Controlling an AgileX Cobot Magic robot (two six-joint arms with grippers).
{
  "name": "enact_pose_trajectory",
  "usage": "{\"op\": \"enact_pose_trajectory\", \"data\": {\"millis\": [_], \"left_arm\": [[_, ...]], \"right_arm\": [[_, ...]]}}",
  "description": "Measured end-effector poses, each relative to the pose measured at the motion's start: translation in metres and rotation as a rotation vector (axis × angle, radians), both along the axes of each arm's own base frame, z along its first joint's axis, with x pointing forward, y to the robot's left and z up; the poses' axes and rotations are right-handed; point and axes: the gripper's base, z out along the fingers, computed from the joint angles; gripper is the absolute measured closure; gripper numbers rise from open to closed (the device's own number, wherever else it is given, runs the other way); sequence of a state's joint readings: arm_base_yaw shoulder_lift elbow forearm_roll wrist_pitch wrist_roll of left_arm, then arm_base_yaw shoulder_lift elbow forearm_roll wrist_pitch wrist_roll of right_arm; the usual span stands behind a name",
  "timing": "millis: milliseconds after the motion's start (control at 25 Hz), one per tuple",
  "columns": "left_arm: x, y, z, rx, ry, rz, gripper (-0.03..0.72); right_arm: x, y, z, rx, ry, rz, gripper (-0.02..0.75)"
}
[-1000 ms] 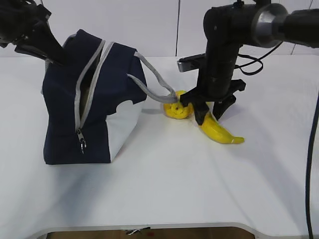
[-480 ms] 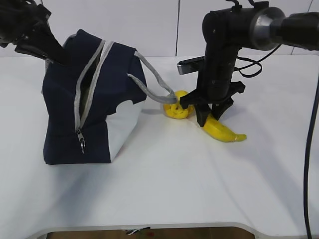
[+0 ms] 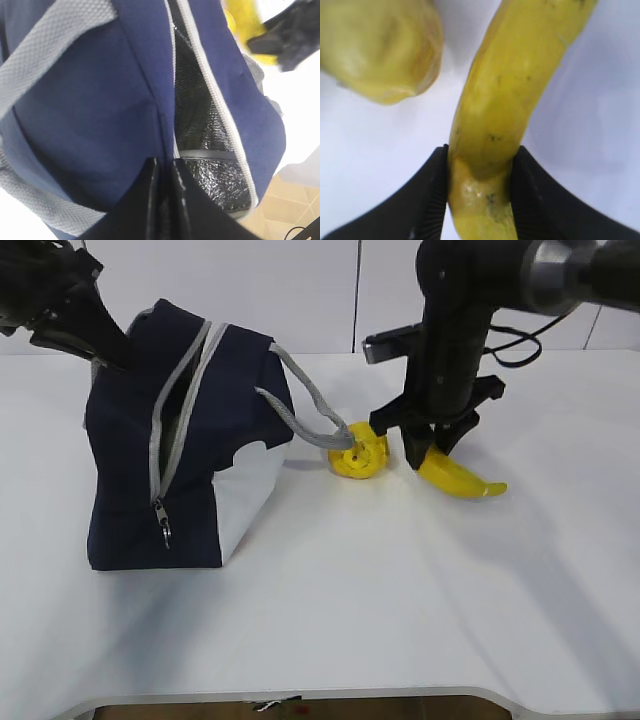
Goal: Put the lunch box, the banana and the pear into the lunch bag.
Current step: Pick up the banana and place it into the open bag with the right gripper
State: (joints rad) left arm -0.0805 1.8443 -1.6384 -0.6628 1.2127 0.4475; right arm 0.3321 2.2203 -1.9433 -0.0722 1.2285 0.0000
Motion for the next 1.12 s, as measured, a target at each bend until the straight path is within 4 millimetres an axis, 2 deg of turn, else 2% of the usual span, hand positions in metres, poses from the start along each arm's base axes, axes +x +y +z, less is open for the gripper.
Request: {"op": "enact_pose_trajectory", "data": {"millis": [160, 320, 400, 560, 680, 760, 1120], "left_arm": [[0.000, 0.000, 0.000, 0.000, 0.001, 0.000, 0.673], [0.000, -0.001, 0.001, -0.019, 0.002, 0.002, 0.673], [0.000, -0.003, 0.002, -0.044, 0.004, 0.005, 0.673], [0.000, -0.006, 0.005, -0.097, 0.008, 0.011, 0.673], [0.000, -0.010, 0.009, -0.151, 0.013, 0.017, 0.673], [0.000, -0.012, 0.011, -0.184, 0.012, 0.017, 0.673], [0.001, -0.015, 0.016, -0.258, 0.006, 0.016, 0.673]], "right_arm": [[-0.015, 0.000, 0.056, 0.097, -0.092, -0.008, 0.433], [-0.039, 0.010, 0.107, 0.307, -0.129, 0.014, 0.433], [-0.047, 0.019, 0.125, 0.436, -0.129, 0.055, 0.433], [-0.055, 0.037, 0.143, 0.656, -0.116, 0.162, 0.433], [-0.058, 0.046, 0.149, 0.779, -0.101, 0.214, 0.433], [-0.054, 0.050, 0.143, 0.812, -0.080, 0.221, 0.433], [-0.028, 0.071, 0.080, 0.897, 0.076, 0.191, 0.433]]}}
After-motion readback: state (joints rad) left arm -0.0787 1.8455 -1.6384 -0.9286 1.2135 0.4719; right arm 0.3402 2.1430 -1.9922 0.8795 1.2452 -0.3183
